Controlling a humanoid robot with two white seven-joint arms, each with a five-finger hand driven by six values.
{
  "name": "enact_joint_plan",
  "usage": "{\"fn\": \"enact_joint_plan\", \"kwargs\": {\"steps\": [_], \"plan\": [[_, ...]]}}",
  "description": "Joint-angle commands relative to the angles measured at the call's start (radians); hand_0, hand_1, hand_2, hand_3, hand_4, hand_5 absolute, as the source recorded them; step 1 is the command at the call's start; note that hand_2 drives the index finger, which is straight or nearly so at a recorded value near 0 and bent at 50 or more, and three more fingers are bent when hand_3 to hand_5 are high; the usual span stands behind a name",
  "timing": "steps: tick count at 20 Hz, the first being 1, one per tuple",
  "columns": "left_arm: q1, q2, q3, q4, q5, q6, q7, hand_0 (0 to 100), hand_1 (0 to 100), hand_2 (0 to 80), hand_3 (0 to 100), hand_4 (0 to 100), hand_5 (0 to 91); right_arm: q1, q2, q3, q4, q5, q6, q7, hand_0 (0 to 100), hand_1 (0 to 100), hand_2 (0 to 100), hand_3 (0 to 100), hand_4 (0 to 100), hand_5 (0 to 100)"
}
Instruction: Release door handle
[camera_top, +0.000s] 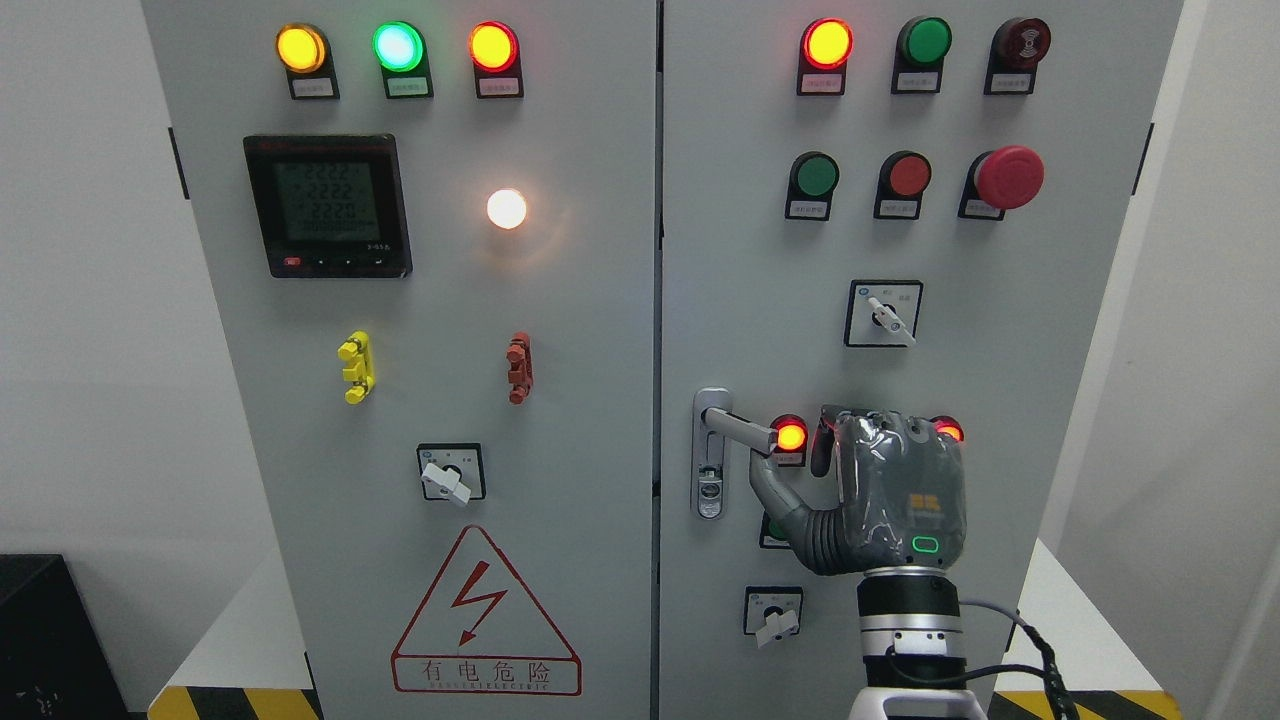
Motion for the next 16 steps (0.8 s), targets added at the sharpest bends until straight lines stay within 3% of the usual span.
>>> {"fn": "enact_joint_plan", "kwargs": {"steps": [1, 12, 16], "plan": [[0.000, 0.000, -0.020, -0.015, 0.000, -0.001, 0.001, 0, 0, 2.4, 9, 1, 0.0, -0.002, 0.000, -0.002, -0.001, 0.000, 0.001, 0.001, 31, 36, 83, 100, 100, 96], [0.000, 0.000, -0.020, -0.015, 0.000, -0.001, 0.001, 0, 0, 2.5, 9, 1, 0.0, 0.022, 0.000, -0.010, -0.019, 0.000, -0.003, -0.001, 30, 36, 83, 100, 100, 96], [0.000, 0.000, -0.020, -0.017, 0.000, -0.001, 0.001, 0, 0, 2.5, 9, 1, 0.0, 0.081, -0.002, -0.007, -0.056, -0.003, -0.010, -0.001, 30, 36, 82, 100, 100, 96]]}}
